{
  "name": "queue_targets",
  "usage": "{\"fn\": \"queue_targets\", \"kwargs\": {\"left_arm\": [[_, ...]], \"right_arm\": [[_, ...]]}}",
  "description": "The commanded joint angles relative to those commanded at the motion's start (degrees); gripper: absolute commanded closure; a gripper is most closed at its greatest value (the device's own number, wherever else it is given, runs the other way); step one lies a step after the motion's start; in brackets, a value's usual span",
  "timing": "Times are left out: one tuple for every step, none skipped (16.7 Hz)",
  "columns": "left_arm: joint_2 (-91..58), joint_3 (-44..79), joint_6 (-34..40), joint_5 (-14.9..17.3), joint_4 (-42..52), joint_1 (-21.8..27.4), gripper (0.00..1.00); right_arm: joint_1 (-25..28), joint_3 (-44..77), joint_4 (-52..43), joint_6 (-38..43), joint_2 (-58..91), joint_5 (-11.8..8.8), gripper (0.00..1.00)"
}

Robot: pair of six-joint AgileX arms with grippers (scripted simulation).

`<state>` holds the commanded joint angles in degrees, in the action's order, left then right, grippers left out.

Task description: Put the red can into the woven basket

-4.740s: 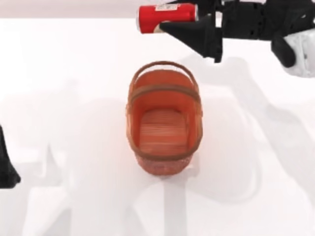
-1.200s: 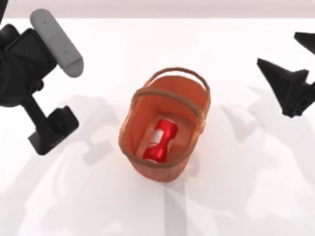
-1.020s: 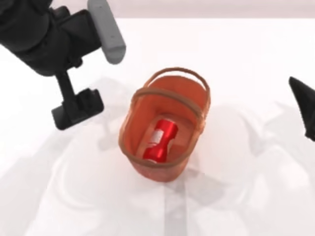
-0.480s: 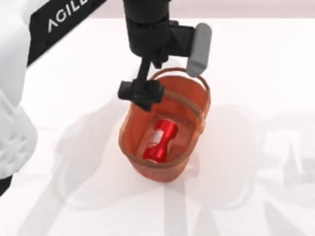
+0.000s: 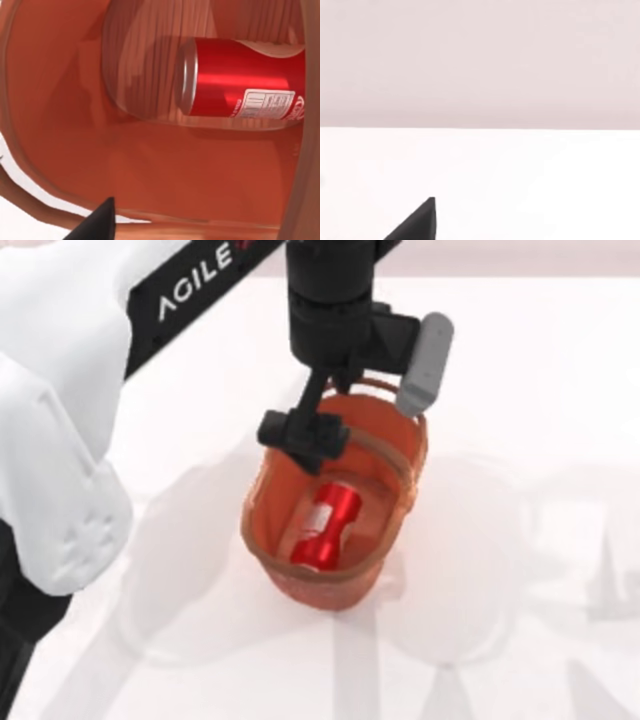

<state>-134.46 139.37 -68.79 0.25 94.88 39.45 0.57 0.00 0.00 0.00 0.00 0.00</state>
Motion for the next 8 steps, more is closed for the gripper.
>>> {"fn": "queue_targets", "kwargs": {"left_arm": [[0.0, -0.1, 0.1, 0.1, -0.1, -0.3, 0.0], [0.1, -0.3, 0.0, 0.0, -0.3, -0.2, 0.0], [0.3, -1.1, -0.1, 0.0, -0.9, -0.1, 0.0], [0.6, -2.3, -0.1, 0.0, -1.7, -0.1, 0.0], [1.0, -3.7, -0.1, 0.0, -2.7, -0.1, 0.0], [1.4, -5.2, 0.0, 0.0, -3.8, -0.1, 0.0], [1.7, -6.7, 0.0, 0.0, -4.9, -0.1, 0.0], [2.0, -7.8, 0.0, 0.0, -5.8, -0.1, 0.0]], "right_arm": [[0.0, 0.0, 0.0, 0.0, 0.0, 0.0, 0.0], [0.0, 0.0, 0.0, 0.0, 0.0, 0.0, 0.0], [0.0, 0.0, 0.0, 0.0, 0.0, 0.0, 0.0], [0.0, 0.0, 0.0, 0.0, 0.0, 0.0, 0.0], [0.0, 0.0, 0.0, 0.0, 0.0, 0.0, 0.0], [0.0, 0.0, 0.0, 0.0, 0.0, 0.0, 0.0], [0.0, 0.0, 0.0, 0.0, 0.0, 0.0, 0.0], [0.0, 0.0, 0.0, 0.0, 0.0, 0.0, 0.0]]}}
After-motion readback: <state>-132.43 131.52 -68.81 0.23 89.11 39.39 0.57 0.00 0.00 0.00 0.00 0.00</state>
